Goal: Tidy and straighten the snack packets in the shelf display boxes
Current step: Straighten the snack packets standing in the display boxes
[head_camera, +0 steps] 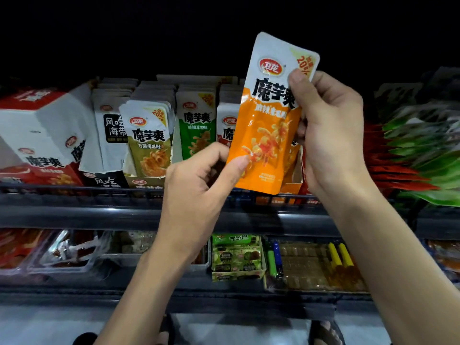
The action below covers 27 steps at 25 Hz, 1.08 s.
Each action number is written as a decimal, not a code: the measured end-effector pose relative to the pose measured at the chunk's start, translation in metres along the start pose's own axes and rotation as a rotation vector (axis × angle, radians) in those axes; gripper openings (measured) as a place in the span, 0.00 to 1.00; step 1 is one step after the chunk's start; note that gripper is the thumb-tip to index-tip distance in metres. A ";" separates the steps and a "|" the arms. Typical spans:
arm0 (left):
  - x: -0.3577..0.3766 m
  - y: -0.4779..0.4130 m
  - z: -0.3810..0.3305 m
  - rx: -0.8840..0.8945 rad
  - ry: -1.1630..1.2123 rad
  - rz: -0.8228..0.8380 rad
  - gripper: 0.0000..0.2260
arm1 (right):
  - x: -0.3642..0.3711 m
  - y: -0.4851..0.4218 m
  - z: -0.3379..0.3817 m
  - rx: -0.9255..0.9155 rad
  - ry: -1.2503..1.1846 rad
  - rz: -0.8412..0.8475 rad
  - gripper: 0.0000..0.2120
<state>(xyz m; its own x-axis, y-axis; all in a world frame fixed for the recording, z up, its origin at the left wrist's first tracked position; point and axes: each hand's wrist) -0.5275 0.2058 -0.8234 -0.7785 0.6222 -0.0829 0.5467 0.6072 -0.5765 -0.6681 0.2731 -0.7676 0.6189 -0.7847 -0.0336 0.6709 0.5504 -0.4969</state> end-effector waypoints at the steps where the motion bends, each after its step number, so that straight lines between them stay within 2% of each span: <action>1: 0.000 0.000 0.000 0.004 0.020 0.014 0.10 | -0.001 0.001 0.002 0.017 -0.009 0.000 0.08; 8: 0.003 0.001 0.001 0.007 0.082 0.033 0.09 | -0.007 0.004 0.007 0.041 -0.034 0.024 0.09; 13: 0.003 0.001 0.004 0.005 0.084 0.051 0.09 | -0.014 0.002 0.008 0.056 0.065 0.059 0.08; 17: 0.005 0.001 0.004 0.004 0.041 0.054 0.10 | -0.025 0.000 0.016 0.103 0.170 0.123 0.07; 20: 0.009 0.001 0.006 -0.007 -0.066 0.037 0.10 | -0.028 0.002 0.015 0.112 0.192 0.134 0.10; 24: 0.017 -0.001 0.017 0.032 -0.341 0.004 0.04 | -0.039 -0.006 0.006 0.004 0.195 -0.047 0.06; 27: 0.022 -0.003 0.024 0.089 -0.485 0.056 0.05 | -0.051 -0.012 -0.008 -0.145 0.241 -0.149 0.07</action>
<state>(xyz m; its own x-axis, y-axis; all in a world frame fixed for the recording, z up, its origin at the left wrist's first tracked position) -0.5534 0.2059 -0.8432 -0.8142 0.3381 -0.4719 0.5795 0.5217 -0.6261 -0.7108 0.3040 -0.7667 0.3921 -0.9081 -0.1471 0.6706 0.3916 -0.6300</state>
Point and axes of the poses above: each hand's wrist, its own y-axis away from the middle knuckle, its own x-axis out of the palm, z = x × y, and after that the axes turned 12 degrees about y, right-handed
